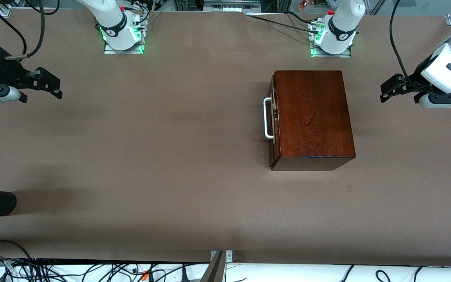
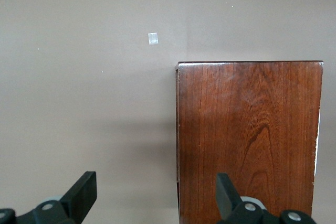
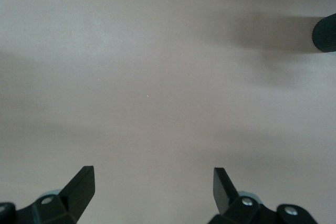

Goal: Open drawer, take yellow block, close drawer
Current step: 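Move the left gripper toward the white drawer handle of the wooden box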

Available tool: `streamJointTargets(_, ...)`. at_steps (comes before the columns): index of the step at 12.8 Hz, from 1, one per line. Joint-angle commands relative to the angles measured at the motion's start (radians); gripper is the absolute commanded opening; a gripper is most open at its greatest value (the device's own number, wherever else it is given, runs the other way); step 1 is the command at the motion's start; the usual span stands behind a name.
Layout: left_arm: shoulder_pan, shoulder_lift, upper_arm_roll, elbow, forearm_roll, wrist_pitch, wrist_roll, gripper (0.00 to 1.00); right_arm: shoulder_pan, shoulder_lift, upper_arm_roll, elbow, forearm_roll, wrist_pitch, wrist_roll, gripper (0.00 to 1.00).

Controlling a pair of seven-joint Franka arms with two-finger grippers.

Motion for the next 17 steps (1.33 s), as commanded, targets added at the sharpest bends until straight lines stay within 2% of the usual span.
streamJointTargets(1, -0.005, 0.015, 0.002, 0.035, 0.008, -0.025, 0.002, 1.00, -0.007, 0.006, 0.003, 0.019, 0.013, -0.004, 0.004, 1.00)
streamJointTargets(17, -0.007, 0.017, -0.003, 0.038, 0.006, -0.048, -0.003, 1.00, -0.009, 0.006, 0.003, 0.019, 0.013, -0.006, 0.004, 1.00)
